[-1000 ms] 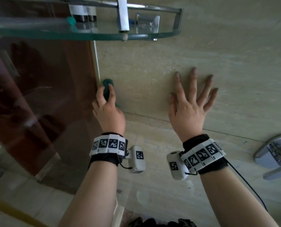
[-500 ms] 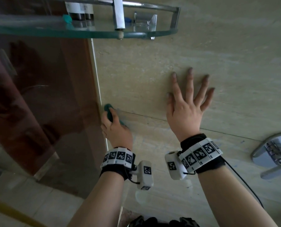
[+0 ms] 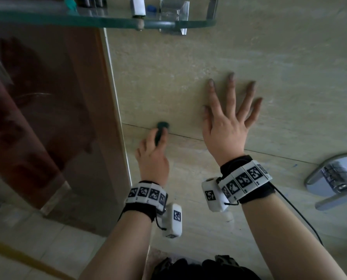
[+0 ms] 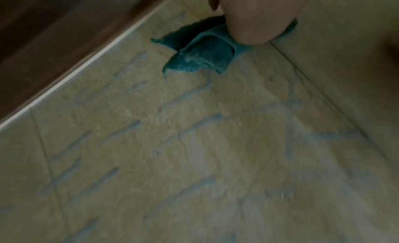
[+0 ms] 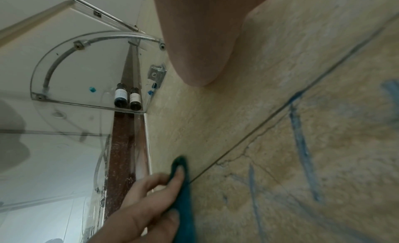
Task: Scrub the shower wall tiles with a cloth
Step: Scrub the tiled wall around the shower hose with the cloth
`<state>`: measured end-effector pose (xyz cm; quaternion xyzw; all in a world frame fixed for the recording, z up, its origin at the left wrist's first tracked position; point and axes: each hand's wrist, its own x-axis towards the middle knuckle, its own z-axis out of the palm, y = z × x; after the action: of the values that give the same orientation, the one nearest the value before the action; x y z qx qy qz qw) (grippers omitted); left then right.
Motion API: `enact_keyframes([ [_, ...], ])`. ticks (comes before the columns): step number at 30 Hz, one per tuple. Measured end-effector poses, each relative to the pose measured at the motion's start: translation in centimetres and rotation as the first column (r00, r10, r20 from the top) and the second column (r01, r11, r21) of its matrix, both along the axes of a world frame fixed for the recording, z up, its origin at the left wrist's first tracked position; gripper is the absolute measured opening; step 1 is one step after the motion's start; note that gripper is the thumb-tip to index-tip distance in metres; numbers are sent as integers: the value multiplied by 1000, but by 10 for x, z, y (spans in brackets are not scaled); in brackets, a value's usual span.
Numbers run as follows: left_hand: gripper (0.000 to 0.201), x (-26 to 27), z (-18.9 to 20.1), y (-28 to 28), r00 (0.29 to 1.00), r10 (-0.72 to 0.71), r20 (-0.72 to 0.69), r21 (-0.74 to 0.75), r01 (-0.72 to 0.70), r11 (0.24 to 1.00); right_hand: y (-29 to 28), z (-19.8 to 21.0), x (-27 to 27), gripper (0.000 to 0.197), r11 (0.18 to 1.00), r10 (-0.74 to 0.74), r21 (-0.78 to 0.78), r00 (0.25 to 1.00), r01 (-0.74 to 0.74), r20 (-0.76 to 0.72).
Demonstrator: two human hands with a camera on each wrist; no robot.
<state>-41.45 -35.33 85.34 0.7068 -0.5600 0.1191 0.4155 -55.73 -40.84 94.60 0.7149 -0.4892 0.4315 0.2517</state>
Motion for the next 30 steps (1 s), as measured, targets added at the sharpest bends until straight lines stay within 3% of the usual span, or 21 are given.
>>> enact_keyframes([
  [5, 63, 9, 17, -1, 948, 189, -254, 76, -175, 982, 1, 0, 2, 50, 1000, -3, 7, 1000, 3, 4],
  [8, 64, -15, 16, -4, 961, 66, -268, -11, -71, 997, 2, 1, 0, 50, 1000, -19, 1, 1000, 19, -10],
  [12, 73, -46, 2, -8, 985, -170, 24, -100, 172, 980, 2, 1, -4, 49, 1000, -10, 2, 999, 10, -38],
  [15, 75, -53, -11, -10, 910, -307, 278, 20, 314, 949, 2, 1, -9, 50, 1000, -10, 15, 997, 12, -75],
  [19, 75, -44, -13, -8, 899, -255, 356, 45, 256, 966, 2, 0, -13, 50, 999, -1, 32, 996, 4, -94],
  [22, 70, -35, -6, -7, 969, -117, 219, -67, 134, 989, 3, 0, -12, 49, 1000, -7, 12, 996, 8, -85],
  [25, 73, -18, 7, -4, 1000, 5, 17, -61, -4, 998, 5, 1, -8, 49, 1000, -11, 0, 998, 11, -63],
  [28, 68, 4, 22, 0, 968, 160, -194, 61, -151, 987, 8, 1, 0, 51, 1000, -15, 3, 999, 15, -29],
  [30, 61, 17, 26, 2, 927, 239, -287, 41, -238, 970, 10, 0, 6, 53, 1000, 0, 11, 1000, 0, -28],
])
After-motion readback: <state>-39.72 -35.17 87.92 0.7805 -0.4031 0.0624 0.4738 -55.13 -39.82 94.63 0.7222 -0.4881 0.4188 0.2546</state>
